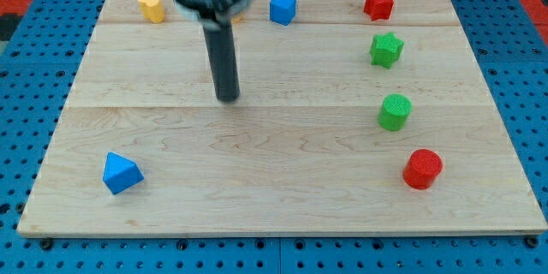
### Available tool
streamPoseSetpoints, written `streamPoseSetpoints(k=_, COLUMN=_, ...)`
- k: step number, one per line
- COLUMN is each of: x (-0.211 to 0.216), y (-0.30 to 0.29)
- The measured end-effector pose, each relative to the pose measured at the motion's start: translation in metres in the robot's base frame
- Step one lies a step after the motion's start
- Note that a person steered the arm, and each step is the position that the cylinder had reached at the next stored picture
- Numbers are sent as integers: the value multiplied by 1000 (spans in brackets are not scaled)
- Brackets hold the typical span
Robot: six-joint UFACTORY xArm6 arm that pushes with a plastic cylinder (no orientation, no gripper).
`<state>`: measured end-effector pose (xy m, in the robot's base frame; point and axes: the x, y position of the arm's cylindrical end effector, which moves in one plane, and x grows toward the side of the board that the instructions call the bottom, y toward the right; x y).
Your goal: Move the blue triangle towards top center
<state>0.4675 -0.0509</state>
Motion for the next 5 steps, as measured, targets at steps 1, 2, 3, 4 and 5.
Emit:
streamPoseSetpoints(k=1, x=113, y=-8)
streamPoseSetpoints(k=2, x=141, y=-126)
streamPoseSetpoints(k=3, x=93, y=-164)
streamPoseSetpoints(k=4, x=60, y=-104)
streamPoseSetpoints(k=5, x=88, y=-77)
